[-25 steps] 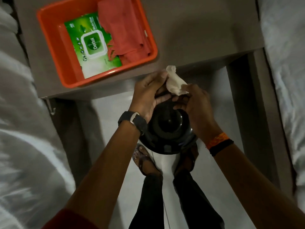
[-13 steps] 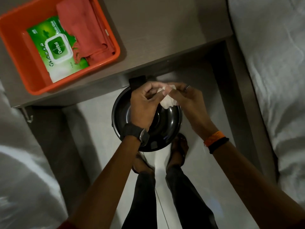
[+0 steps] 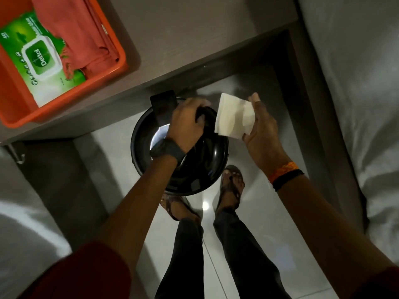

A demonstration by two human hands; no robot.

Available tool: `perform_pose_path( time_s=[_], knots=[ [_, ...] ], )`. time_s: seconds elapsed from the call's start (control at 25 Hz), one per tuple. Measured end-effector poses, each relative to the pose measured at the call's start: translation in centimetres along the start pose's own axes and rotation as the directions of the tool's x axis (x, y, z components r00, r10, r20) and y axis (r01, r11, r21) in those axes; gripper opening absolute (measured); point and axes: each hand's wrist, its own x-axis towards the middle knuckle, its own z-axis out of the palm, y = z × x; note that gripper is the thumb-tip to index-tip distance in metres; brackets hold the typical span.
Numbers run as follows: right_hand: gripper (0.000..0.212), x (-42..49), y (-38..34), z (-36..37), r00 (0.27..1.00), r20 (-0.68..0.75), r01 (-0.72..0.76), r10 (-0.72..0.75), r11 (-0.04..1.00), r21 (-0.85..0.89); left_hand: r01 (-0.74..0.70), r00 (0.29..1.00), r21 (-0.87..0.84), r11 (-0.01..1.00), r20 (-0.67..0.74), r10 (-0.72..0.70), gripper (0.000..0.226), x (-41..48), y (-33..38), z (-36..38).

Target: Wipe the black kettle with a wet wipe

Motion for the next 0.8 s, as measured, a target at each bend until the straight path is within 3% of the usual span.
perform_pose_path(
  time_s=[0.08,0.16,0.24,0.28,0.36,0.44,0.6,0.68,0.76,0.8],
  knots=[
    [0.036,0.9,0.6,-1.8,0.995,-0.088,0.040,-0.046,0.997,-0.066,-0.234,0.923,0.323,0.917,0.371,0.105,0.057,3.3,0.9,2.0],
    [0.028,1.9,1.3,-3.6,0.964,-0.254,0.060,-0.082,0.994,-0.093,-0.518,0.691,0.489,0.702,0.723,0.007,0.082,5.5,1.9,4.4],
    [0.033,2.7,2.3,-5.2,0.941,-0.332,0.040,-0.067,0.995,-0.086,-0.749,0.457,0.494,0.441,0.868,-0.196,0.089,6.0,2.5,6.7],
    [0.044,2.8,2.6,-5.8,0.937,-0.345,0.027,-0.059,0.995,-0.099,-0.782,0.414,0.478,0.401,0.878,-0.240,0.082,5.7,2.6,7.4],
    [0.057,2.7,3.5,-6.4,0.929,-0.360,0.035,-0.091,0.987,-0.158,-0.725,0.414,0.454,0.518,0.888,-0.198,0.055,4.8,2.2,7.4],
    [0.046,2.1,4.9,-5.9,0.923,-0.347,0.074,-0.166,0.962,-0.264,-0.656,0.450,0.416,0.629,0.885,-0.116,0.035,3.6,1.3,5.8],
    [0.017,-0.2,7.9,-2.4,0.917,-0.221,0.207,-0.332,0.870,-0.447,-0.643,0.534,0.354,0.680,0.843,0.066,0.033,-0.4,-0.9,0.0],
    [0.020,-1.9,9.6,-0.4,0.925,-0.056,0.295,-0.376,0.802,-0.519,-0.587,0.584,0.287,0.757,0.798,0.150,0.030,-2.1,-2.8,-2.9],
    [0.037,-4.1,12.0,1.5,0.910,0.266,0.413,-0.318,0.648,-0.640,-0.546,0.625,0.214,0.810,0.748,0.223,0.022,-3.7,-4.5,-4.6],
    [0.045,-5.2,13.4,2.5,0.859,0.443,0.508,-0.257,0.548,-0.665,-0.545,0.643,0.187,0.818,0.719,0.263,0.018,-4.4,-5.4,-4.9]
  ],
)
